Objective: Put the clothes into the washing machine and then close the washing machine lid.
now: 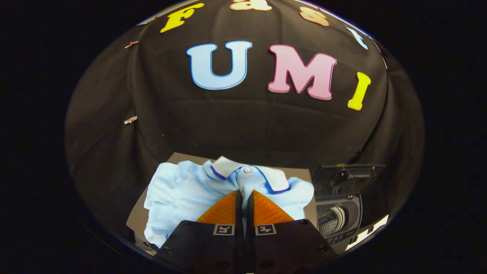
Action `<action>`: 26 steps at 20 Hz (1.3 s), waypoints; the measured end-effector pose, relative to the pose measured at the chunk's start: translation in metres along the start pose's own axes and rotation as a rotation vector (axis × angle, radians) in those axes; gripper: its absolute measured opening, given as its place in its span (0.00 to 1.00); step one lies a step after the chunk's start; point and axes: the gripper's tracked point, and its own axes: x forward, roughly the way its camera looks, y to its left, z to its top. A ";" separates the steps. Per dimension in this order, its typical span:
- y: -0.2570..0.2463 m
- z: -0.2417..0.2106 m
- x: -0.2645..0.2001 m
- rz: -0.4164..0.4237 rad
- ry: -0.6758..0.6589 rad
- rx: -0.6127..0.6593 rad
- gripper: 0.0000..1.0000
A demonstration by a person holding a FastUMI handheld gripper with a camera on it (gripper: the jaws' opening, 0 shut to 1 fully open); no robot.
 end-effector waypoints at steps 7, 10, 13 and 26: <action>-0.065 0.062 -0.073 -0.082 -0.237 -0.093 0.05; -0.101 0.082 -0.093 -0.137 -0.306 -0.118 0.05; -0.139 0.090 -0.102 -0.204 -0.332 -0.134 0.05; -0.283 0.042 -0.078 -0.283 -0.292 -0.008 0.05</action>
